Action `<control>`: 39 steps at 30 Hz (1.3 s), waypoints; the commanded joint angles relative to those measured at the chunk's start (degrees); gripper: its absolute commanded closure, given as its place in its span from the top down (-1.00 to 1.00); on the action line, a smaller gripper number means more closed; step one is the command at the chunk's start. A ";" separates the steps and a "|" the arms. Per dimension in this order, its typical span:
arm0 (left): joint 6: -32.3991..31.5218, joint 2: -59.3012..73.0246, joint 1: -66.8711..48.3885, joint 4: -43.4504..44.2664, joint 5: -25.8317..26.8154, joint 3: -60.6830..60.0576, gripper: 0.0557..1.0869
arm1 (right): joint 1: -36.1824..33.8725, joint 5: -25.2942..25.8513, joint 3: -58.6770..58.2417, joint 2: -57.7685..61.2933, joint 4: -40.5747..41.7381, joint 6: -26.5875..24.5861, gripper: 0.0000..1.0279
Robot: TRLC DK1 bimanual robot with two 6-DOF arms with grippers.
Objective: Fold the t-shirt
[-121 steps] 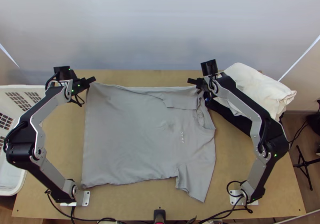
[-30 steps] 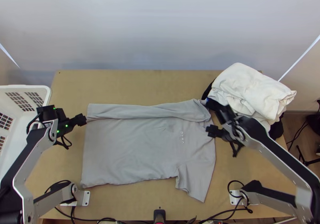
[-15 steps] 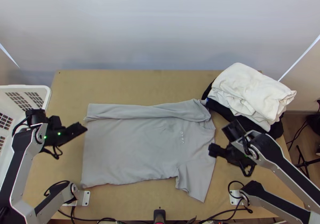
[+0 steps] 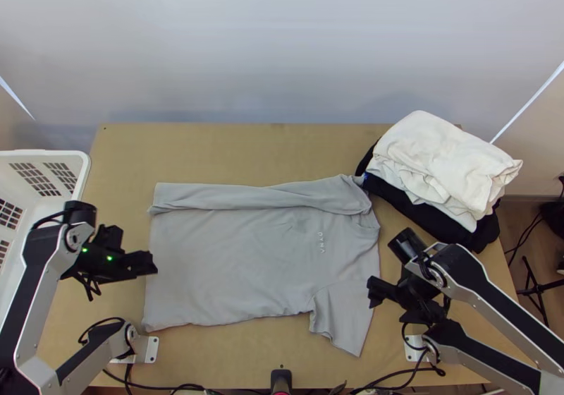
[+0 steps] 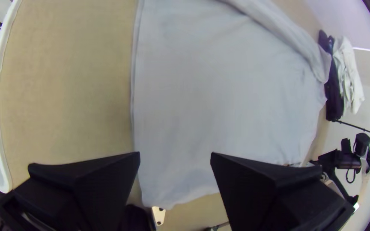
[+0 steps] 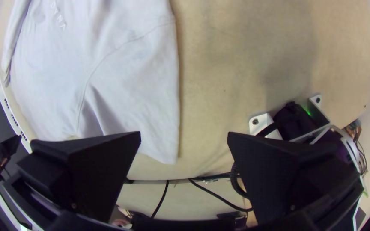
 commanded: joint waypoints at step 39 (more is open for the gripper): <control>14.16 19.23 -35.45 -0.73 -22.88 -10.33 0.65 | -2.21 -4.35 1.43 14.73 3.27 -5.42 0.81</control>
